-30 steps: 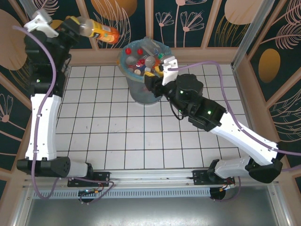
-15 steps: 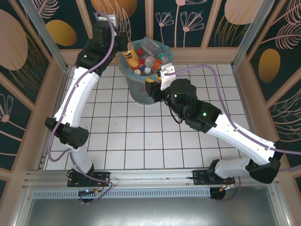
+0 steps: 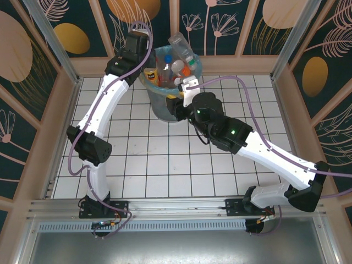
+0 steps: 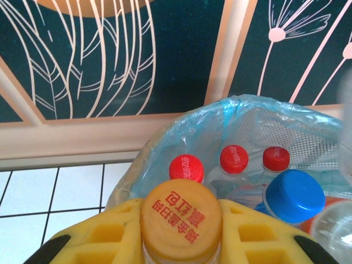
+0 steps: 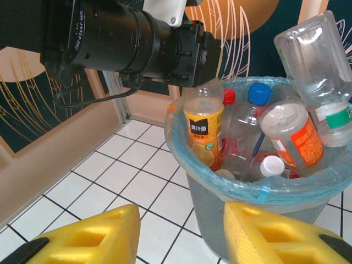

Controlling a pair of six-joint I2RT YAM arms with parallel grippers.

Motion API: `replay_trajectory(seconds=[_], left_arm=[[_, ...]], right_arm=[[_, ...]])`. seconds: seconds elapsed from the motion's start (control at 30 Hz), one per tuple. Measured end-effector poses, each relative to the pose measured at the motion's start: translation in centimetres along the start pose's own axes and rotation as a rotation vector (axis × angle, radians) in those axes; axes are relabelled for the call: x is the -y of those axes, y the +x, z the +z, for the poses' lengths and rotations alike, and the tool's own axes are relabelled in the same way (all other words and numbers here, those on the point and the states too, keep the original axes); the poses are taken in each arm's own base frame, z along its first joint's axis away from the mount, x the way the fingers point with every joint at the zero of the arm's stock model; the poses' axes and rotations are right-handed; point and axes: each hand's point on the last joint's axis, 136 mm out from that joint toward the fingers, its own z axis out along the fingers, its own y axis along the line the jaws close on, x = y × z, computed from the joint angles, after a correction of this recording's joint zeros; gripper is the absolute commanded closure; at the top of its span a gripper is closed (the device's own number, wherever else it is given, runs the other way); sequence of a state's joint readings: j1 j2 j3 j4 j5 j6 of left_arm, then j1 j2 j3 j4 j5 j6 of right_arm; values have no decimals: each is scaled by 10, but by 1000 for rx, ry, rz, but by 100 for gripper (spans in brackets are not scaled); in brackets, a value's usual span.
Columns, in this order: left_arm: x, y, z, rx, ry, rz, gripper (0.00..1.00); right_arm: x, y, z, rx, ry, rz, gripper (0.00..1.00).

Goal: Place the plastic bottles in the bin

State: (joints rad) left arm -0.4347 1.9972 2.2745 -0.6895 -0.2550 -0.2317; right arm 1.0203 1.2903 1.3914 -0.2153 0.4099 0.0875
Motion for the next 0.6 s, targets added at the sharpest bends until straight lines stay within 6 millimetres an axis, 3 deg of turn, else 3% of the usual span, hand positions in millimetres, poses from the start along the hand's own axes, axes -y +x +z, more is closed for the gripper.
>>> replay_trajectory(seconds=[0.3, 0.6], left_arm=[[7, 1, 4, 22, -2, 25, 100], [9, 2, 10, 67, -7, 23, 100]], right_arm=[[8, 1, 4, -6, 20, 2, 55], [52, -13, 23, -11, 87, 72, 55]])
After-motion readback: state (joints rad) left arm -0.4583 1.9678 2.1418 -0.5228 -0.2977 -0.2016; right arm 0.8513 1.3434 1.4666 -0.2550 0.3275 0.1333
